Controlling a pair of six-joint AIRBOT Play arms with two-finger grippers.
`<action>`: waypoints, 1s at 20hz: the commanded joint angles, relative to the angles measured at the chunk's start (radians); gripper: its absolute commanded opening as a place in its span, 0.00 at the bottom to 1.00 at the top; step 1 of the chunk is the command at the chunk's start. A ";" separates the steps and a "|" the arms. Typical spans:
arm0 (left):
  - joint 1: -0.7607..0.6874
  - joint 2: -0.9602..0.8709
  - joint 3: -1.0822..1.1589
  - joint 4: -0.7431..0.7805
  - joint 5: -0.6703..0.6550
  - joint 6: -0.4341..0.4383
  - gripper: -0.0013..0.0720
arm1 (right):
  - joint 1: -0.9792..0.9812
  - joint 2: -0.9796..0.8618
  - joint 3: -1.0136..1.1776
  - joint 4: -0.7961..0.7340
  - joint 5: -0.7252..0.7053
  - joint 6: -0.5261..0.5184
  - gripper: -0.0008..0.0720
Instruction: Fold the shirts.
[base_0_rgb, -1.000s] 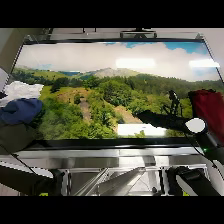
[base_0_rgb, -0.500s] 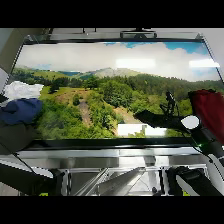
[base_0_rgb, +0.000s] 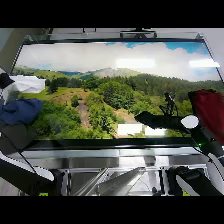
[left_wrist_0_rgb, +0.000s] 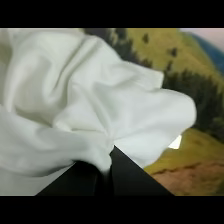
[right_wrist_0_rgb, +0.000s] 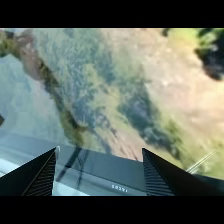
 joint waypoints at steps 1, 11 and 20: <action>-0.098 0.109 -0.054 -0.296 -0.092 0.037 0.05 | 0.001 0.000 0.000 0.000 0.014 -0.027 0.80; -0.674 0.339 -0.256 -0.500 -0.288 0.042 0.04 | -0.003 0.065 0.001 -0.027 0.062 -0.142 0.80; -0.781 0.280 -0.469 -0.210 -0.277 0.035 0.99 | -0.074 0.081 0.048 0.000 0.060 -0.197 0.81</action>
